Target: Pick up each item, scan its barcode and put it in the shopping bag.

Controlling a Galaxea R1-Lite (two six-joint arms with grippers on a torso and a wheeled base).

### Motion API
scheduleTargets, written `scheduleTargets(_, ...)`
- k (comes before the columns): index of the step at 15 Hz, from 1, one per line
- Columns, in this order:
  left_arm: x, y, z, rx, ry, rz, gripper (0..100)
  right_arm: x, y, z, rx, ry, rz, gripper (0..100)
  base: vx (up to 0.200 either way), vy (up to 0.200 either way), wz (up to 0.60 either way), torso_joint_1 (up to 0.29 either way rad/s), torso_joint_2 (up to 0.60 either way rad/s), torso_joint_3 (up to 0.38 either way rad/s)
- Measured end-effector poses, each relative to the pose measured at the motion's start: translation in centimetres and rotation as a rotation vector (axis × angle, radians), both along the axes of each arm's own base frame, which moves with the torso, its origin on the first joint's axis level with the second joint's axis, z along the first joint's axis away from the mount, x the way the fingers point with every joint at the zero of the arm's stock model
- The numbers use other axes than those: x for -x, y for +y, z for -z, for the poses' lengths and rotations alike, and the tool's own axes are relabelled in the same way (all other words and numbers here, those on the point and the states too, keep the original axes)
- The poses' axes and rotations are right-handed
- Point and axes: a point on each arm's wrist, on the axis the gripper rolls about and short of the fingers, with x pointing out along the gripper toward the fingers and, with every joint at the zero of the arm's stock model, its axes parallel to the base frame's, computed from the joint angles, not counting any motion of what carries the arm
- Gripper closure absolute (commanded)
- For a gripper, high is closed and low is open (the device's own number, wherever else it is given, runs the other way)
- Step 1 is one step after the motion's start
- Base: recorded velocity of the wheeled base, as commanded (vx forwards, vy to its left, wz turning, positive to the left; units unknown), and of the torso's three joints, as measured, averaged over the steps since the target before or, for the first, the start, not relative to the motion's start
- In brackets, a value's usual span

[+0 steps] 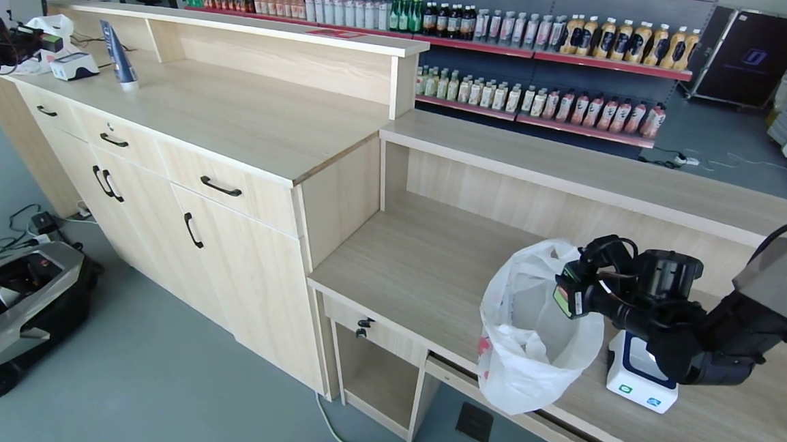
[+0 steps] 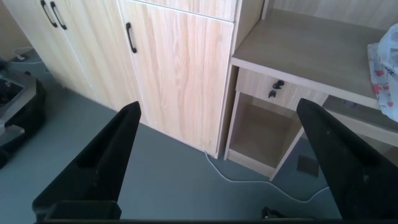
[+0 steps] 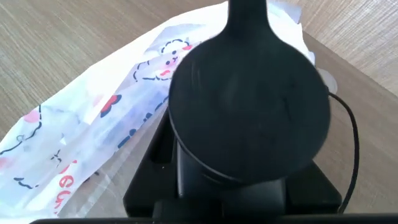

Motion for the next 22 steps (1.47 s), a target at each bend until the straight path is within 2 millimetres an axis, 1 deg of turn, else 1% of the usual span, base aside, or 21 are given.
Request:
scheduleTargets(5,0.0,0.0,0.0,0.0,0.0,0.0,0,-3.7,-0.3,1.0,-0.038,0.014,0.015,100,0.0,0.0,0.0,0.0,0.0,0.0)
scheduleTargets(8,0.0,0.0,0.0,0.0,0.0,0.0,0,-5.4,-0.1,1.8,-0.04,-0.003,0.01,100,0.0,0.0,0.0,0.0,0.0,0.0)
scheduleTargets(13,0.0,0.0,0.0,0.0,0.0,0.0,0,-6.0,-0.1,4.3,-0.03,0.035,0.006,100,0.0,0.0,0.0,0.0,0.0,0.0)
scheduleTargets(16,0.0,0.0,0.0,0.0,0.0,0.0,0,-6.3,0.3,5.1,-0.032,0.045,-0.001,100,0.0,0.0,0.0,0.0,0.0,0.0)
scheduleTargets(20,0.0,0.0,0.0,0.0,0.0,0.0,0,-6.9,1.6,5.7,-0.03,0.041,-0.031,100,0.0,0.0,0.0,0.0,0.0,0.0)
scheduleTargets(22,0.0,0.0,0.0,0.0,0.0,0.0,0,-6.9,1.8,6.2,-0.026,0.05,-0.035,100,0.0,0.0,0.0,0.0,0.0,0.0)
